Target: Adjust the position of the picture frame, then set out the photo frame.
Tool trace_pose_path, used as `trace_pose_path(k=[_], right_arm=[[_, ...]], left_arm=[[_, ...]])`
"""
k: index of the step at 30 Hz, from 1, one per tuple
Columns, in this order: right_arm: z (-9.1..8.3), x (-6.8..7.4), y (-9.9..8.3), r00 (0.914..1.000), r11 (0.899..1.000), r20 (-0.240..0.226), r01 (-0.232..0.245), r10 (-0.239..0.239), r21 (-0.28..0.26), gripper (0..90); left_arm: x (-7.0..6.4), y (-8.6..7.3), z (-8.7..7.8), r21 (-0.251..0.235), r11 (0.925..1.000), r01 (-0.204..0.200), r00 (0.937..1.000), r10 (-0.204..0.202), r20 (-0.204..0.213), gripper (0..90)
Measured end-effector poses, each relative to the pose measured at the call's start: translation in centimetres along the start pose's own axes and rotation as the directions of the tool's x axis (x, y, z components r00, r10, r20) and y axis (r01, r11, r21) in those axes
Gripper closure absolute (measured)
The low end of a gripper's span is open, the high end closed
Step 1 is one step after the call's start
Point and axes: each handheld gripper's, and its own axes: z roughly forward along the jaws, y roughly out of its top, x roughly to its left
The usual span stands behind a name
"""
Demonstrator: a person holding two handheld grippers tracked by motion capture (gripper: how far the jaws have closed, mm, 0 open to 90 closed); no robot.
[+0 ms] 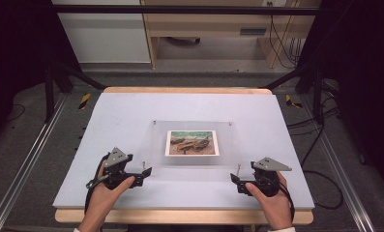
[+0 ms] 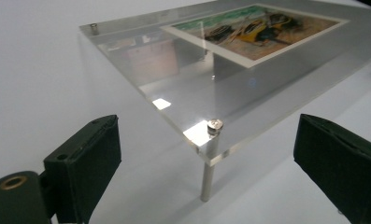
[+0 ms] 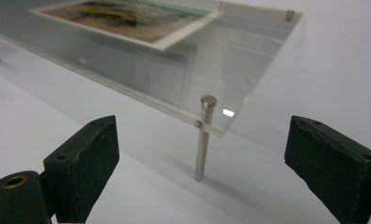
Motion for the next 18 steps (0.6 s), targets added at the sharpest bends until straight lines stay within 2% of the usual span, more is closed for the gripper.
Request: trace_pose_path(k=[2, 6, 7, 9, 10, 12, 13, 15, 17, 18], right_arm=[[-0.4, 0.3, 0.2, 0.9999, 1.0, 0.003, 0.01, -0.01, -0.016, 10.7], [-1.1, 0.6, 0.4, 0.9998, 0.999, 0.015, 0.017, -0.016, -0.037, 12.5], [-1.3, 0.7, 0.6, 0.9996, 0.999, 0.019, 0.021, -0.021, -0.045, 13.8], [-1.8, 0.9, 1.0, 0.999, 0.997, 0.033, 0.031, -0.029, -0.069, 18.1], [-2.1, 1.0, 1.3, 0.9982, 0.996, 0.05, 0.037, -0.033, -0.086, 19.2], [-2.5, 1.1, 2.1, 0.9975, 0.993, 0.062, 0.041, -0.034, -0.111, 19.3], [-2.6, 1.0, 2.5, 0.9973, 0.992, 0.064, 0.042, -0.035, -0.115, 19.5], [-2.2, 0.7, 3.7, 0.9975, 0.994, 0.065, 0.033, -0.027, -0.101, 21.4], [-1.4, 0.2, 4.6, 0.9977, 0.996, 0.061, 0.034, -0.029, -0.077, 22.0], [-0.5, -0.1, 5.1, 0.9983, 0.998, 0.051, 0.032, -0.029, -0.051, 22.3]], left_arm=[[0.1, 0.0, -0.2, -0.007, 0.9997, -0.021, 0.9996, 0.021, 0.017, 5.5], [0.1, 0.3, -0.5, -0.016, 0.9995, -0.026, 0.9988, 0.027, 0.042, 7.8], [-0.1, 0.4, -0.6, -0.011, 0.9989, -0.045, 0.9977, 0.046, 0.05, 10.4], [-0.6, 0.8, -0.7, 0.0, 0.9958, -0.091, 0.9951, 0.091, 0.04, 11.3], [-0.8, 1.0, -0.8, -0.003, 0.9962, -0.088, 0.9955, 0.088, 0.037, 11.6], [-0.7, 1.8, -0.8, -0.009, 0.9988, -0.048, 0.9978, 0.048, 0.046, 11.3], [-0.5, 2.3, -0.7, 0.009, 0.9995, -0.031, 0.9988, 0.031, 0.039, 11.0], [-0.2, 3.1, -0.1, 0.05, 0.998, -0.039, 0.9991, 0.039, 0.018, 9.9], [0.4, 3.7, 0.6, 0.029, 0.9993, -0.021, 0.9996, 0.022, -0.016, 10.1], [0.8, 3.8, 1.1, 0.033, 0.9994, -0.006, 0.9999, 0.006, -0.014, 10.2]])
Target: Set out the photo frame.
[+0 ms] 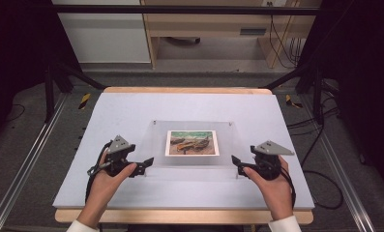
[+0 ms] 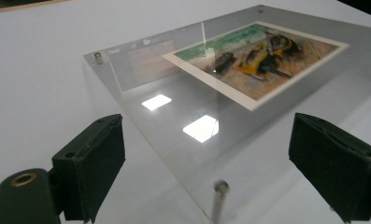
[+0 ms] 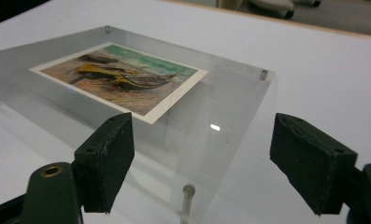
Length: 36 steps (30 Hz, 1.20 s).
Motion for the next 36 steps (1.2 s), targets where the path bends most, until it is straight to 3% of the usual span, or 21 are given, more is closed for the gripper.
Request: trace_pose_path(k=[3, 7, 11, 12, 13, 16, 18, 22, 23, 27, 29, 30, 31, 32, 33, 36], right_arm=[[2.2, -1.0, 0.5, 0.9987, 0.999, -0.038, -0.032, 0.034, 0.044, 21.7], [3.8, -1.3, -0.1, 0.9951, 0.994, -0.07, -0.063, 0.069, 0.085, 18.7], [4.5, -1.7, -0.7, 0.9939, 0.991, -0.068, -0.08, 0.087, 0.108, 17.5], [4.6, -1.8, -0.9, 0.9937, 0.991, -0.071, -0.079, 0.087, 0.112, 17.3], [4.6, -1.8, -1.0, 0.9927, 0.989, -0.07, -0.09, 0.099, 0.117, 17.0], [4.9, -2.0, -1.2, 0.9883, 0.985, -0.084, -0.117, 0.128, 0.129, 16.4], [5.3, -2.1, -1.3, 0.9823, 0.98, -0.1, -0.145, 0.159, 0.135, 16.4], [5.8, -2.0, -1.4, 0.9729, 0.975, -0.126, -0.176, 0.194, 0.137, 14.7], [5.8, -1.9, -1.5, 0.9692, 0.971, -0.126, -0.194, 0.212, 0.142, 14.7], [5.7, -2.1, -1.6, 0.9627, 0.965, -0.137, -0.212, 0.234, 0.153, 14.8], [5.7, -2.1, -1.6, 0.9597, 0.963, -0.14, -0.221, 0.243, 0.156, 14.7], [5.7, -2.2, -1.7, 0.9548, 0.958, -0.143, -0.237, 0.261, 0.161, 14.6], [5.7, -2.3, -1.8, 0.9511, 0.956, -0.15, -0.246, 0.27, 0.161, 14.5], [5.8, -2.4, -1.9, 0.9406, 0.947, -0.159, -0.274, 0.3, 0.168, 14.3], [5.8, -2.6, -2.0, 0.9356, 0.944, -0.169, -0.282, 0.31, 0.172, 14.4], [5.9, -2.9, -2.1, 0.9214, 0.933, -0.189, -0.305, 0.339, 0.19, 15.0]], left_arm=[[0.7, 0.0, 1.1, 0.01, 0.9983, 0.057, 0.9981, -0.057, 0.023, 10.0], [0.8, -0.7, 1.9, 0.021, 0.9975, 0.068, 0.9968, -0.069, 0.041, 9.9], [0.9, -1.5, 2.6, 0.023, 0.9907, 0.134, 0.9889, -0.135, 0.062, 10.4], [1.0, -1.7, 2.7, 0.016, 0.9877, 0.155, 0.985, -0.156, 0.073, 10.3], [1.0, -1.8, 2.9, 0.02, 0.9817, 0.189, 0.9772, -0.19, 0.093, 10.6], [1.1, -1.9, 3.1, 0.021, 0.9773, 0.211, 0.9716, -0.212, 0.105, 10.6], [1.1, -1.9, 3.3, 0.018, 0.9748, 0.222, 0.9693, -0.223, 0.103, 10.2], [1.5, -2.2, 3.7, 0.031, 0.9589, 0.282, 0.9516, -0.284, 0.118, 10.3], [1.6, -2.2, 3.7, 0.042, 0.9543, 0.296, 0.9432, -0.299, 0.145, 10.8], [1.5, -2.2, 3.6, 0.044, 0.9542, 0.296, 0.9427, -0.299, 0.148, 11.4], [1.6, -2.3, 3.7, 0.044, 0.9525, 0.301, 0.9393, -0.304, 0.158, 11.5], [1.6, -2.3, 3.7, 0.045, 0.9519, 0.303, 0.9376, -0.306, 0.164, 11.7], [1.6, -2.4, 3.9, 0.041, 0.9479, 0.316, 0.9321, -0.318, 0.173, 12.3], [1.6, -2.5, 4.0, 0.039, 0.9466, 0.32, 0.9289, -0.322, 0.183, 12.6], [1.6, -2.5, 4.0, 0.044, 0.9445, 0.326, 0.9254, -0.328, 0.19, 12.5], [1.7, -2.5, 4.0, 0.046, 0.9456, 0.322, 0.9254, -0.325, 0.195, 13.0]])
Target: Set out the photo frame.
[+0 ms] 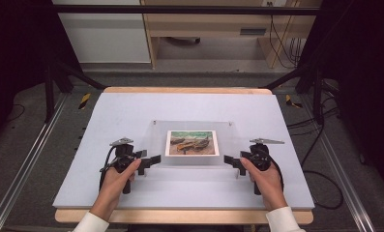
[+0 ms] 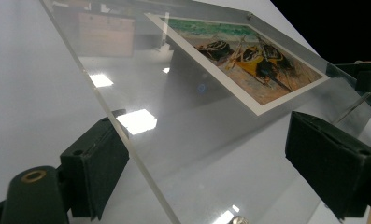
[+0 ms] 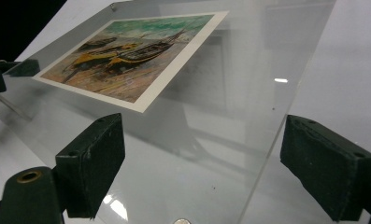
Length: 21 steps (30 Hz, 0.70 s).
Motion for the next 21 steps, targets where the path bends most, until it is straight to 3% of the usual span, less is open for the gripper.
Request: trace_pose_path(k=[2, 8, 18, 21], right_arm=[[0.18, -0.03, -0.06, 0.9993, 1.0, -0.035, -0.011, 0.012, 0.013, 14.3], [0.13, -0.17, -0.01, 0.9991, 1.0, -0.041, -0.005, 0.006, 0.015, 14.8], [0.1, 0.05, 0.18, 0.9997, 1.0, -0.023, -0.002, 0.002, 0.023, 16.5], [0.04, 0.14, 0.32, 0.9999, 1.0, -0.004, 0.013, -0.013, 0.003, 18.9]], left_arm=[[0.07, 0.04, -0.02, 0.002, 1.0, -0.004, 1.0, 0.004, 0.003, 13.0], [0.09, 0.08, 0.02, -0.001, 1.0, -0.008, 1.0, 0.008, -0.001, 13.2], [-0.19, 0.66, -0.06, 0.041, 0.9991, -0.012, 0.9996, 0.013, -0.024, 13.6], [-0.34, 0.88, -0.27, 0.02, 0.9996, -0.018, 0.999, 0.019, -0.04, 18.0]])
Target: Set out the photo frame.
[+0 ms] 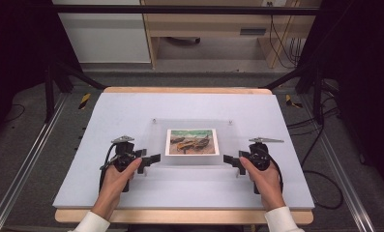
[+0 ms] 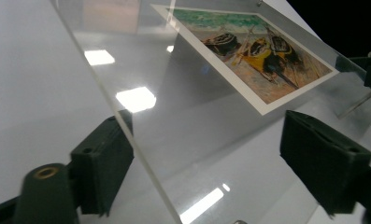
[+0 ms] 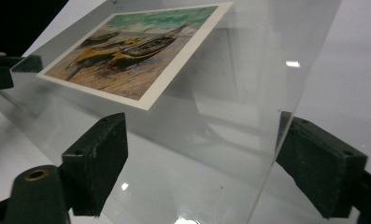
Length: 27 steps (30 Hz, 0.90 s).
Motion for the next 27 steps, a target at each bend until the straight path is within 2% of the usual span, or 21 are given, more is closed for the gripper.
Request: trace_pose_path(k=[2, 4, 6, 12, 15, 27], right_arm=[[-0.2, 0.1, 0.1, 0.9999, 1.0, 0.012, 0.002, -0.002, -0.016, 21.5], [-0.1, 0.2, 0.4, 0.9992, 0.999, 0.027, 0.031, -0.03, -0.027, 21.9], [0.0, 0.3, 0.7, 0.9989, 0.999, 0.035, 0.03, -0.029, -0.033, 22.3], [0.9, 0.1, 1.9, 0.9979, 0.998, 0.042, 0.05, -0.049, -0.038, 23.6], [1.1, 0.2, 2.1, 0.9954, 0.996, 0.058, 0.079, -0.077, -0.047, 26.0], [0.6, 0.9, 1.4, 0.9889, 0.989, 0.087, 0.127, -0.121, -0.078, 27.8]], left_arm=[[-0.2, 0.3, -0.1, -0.004, 0.9996, -0.027, 0.9995, 0.026, -0.017, 19.9], [-0.3, 0.7, -0.1, -0.023, 0.9985, -0.049, 0.9981, 0.048, -0.037, 20.2], [-0.3, 1.1, -0.1, -0.041, 0.9976, -0.056, 0.9972, 0.054, -0.051, 21.8], [0.7, 1.9, 0.3, -0.071, 0.9958, -0.057, 0.9958, 0.052, -0.076, 24.8], [1.0, 1.8, 0.5, -0.065, 0.996, -0.062, 0.9951, 0.057, -0.081, 24.8], [0.3, 1.5, -0.1, -0.069, 0.9932, -0.094, 0.9909, 0.086, -0.103, 26.7]])
